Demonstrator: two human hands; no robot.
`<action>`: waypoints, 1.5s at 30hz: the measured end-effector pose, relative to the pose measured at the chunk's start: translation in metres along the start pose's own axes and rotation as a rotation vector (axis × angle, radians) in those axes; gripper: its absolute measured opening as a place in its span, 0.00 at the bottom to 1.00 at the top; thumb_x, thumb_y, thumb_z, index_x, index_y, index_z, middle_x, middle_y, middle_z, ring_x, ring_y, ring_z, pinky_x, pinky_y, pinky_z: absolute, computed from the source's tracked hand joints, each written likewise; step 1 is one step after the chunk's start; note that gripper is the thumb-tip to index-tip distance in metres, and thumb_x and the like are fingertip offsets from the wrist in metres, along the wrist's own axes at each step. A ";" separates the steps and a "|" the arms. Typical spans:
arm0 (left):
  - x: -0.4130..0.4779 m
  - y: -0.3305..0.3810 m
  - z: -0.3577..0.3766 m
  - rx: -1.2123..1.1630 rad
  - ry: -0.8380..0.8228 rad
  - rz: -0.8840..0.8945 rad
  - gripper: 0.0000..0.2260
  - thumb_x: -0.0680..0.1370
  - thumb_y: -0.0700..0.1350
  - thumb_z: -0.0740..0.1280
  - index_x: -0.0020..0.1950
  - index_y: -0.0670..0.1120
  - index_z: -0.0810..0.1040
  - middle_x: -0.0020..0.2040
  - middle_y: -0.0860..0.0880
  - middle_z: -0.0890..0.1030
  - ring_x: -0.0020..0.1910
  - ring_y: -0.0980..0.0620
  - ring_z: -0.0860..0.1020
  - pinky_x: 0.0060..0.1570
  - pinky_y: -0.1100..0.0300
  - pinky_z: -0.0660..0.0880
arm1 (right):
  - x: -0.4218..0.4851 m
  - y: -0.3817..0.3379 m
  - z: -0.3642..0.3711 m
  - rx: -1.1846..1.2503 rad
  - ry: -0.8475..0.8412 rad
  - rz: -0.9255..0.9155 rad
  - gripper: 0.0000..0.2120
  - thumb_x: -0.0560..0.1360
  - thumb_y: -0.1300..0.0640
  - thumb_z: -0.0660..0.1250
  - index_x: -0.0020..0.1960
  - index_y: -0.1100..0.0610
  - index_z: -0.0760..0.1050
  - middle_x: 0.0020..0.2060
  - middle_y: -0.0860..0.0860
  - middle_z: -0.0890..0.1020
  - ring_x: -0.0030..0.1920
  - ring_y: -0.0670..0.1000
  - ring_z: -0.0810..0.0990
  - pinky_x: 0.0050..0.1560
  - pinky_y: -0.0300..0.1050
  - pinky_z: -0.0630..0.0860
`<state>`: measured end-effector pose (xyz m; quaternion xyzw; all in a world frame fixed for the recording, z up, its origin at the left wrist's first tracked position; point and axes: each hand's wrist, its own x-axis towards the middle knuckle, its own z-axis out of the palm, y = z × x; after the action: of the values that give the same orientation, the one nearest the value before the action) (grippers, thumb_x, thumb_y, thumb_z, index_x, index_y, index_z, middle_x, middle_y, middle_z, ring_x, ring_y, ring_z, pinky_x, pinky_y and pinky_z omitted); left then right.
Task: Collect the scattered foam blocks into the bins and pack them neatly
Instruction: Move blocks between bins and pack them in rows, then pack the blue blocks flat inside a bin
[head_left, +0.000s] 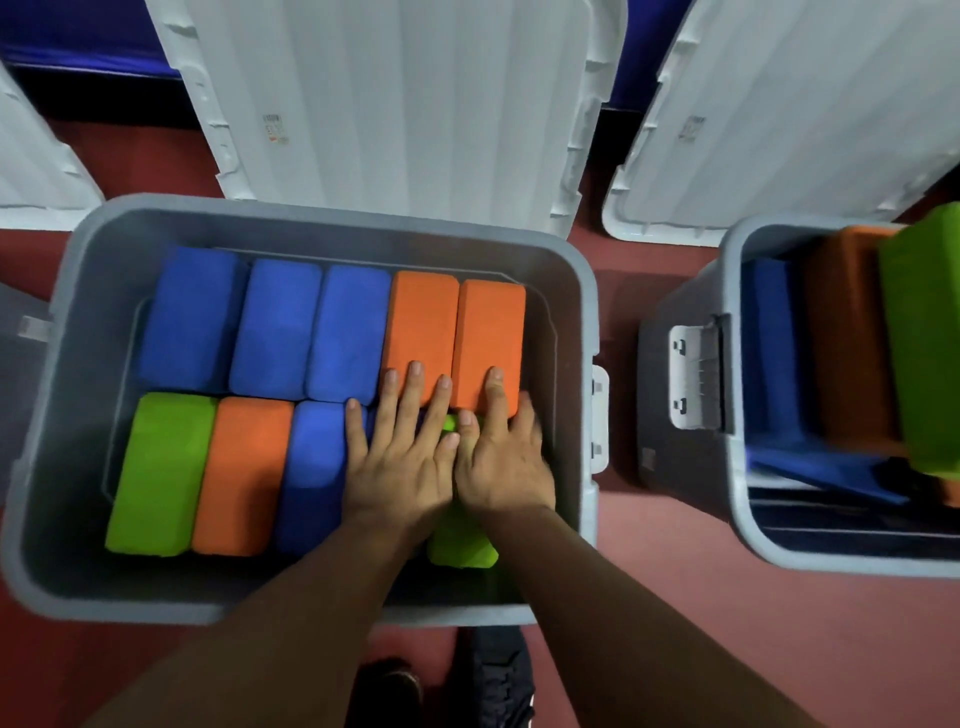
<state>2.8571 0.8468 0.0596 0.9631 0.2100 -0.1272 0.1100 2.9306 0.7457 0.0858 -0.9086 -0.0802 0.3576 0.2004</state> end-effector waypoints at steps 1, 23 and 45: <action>-0.001 0.001 -0.006 0.001 -0.014 -0.007 0.28 0.84 0.59 0.35 0.82 0.53 0.53 0.83 0.50 0.51 0.82 0.49 0.49 0.77 0.38 0.47 | -0.004 -0.002 -0.005 -0.006 -0.043 0.025 0.29 0.84 0.37 0.45 0.80 0.37 0.35 0.81 0.56 0.50 0.80 0.60 0.52 0.72 0.64 0.64; -0.008 0.313 -0.142 -0.603 -0.077 0.280 0.34 0.76 0.69 0.38 0.82 0.61 0.46 0.83 0.52 0.52 0.81 0.50 0.51 0.78 0.44 0.52 | -0.112 0.196 -0.305 -0.018 1.100 0.079 0.26 0.80 0.41 0.62 0.73 0.52 0.70 0.64 0.60 0.71 0.65 0.62 0.69 0.64 0.58 0.63; 0.014 0.467 -0.082 -0.556 0.146 -0.197 0.27 0.81 0.69 0.49 0.80 0.67 0.50 0.69 0.39 0.73 0.64 0.35 0.75 0.65 0.44 0.71 | -0.059 0.318 -0.339 0.641 0.384 -0.014 0.35 0.80 0.37 0.63 0.81 0.37 0.49 0.69 0.51 0.78 0.68 0.59 0.76 0.67 0.47 0.70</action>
<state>3.0872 0.4590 0.2068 0.8775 0.3367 -0.0055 0.3414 3.1190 0.3359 0.2131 -0.8496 0.0687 0.1864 0.4886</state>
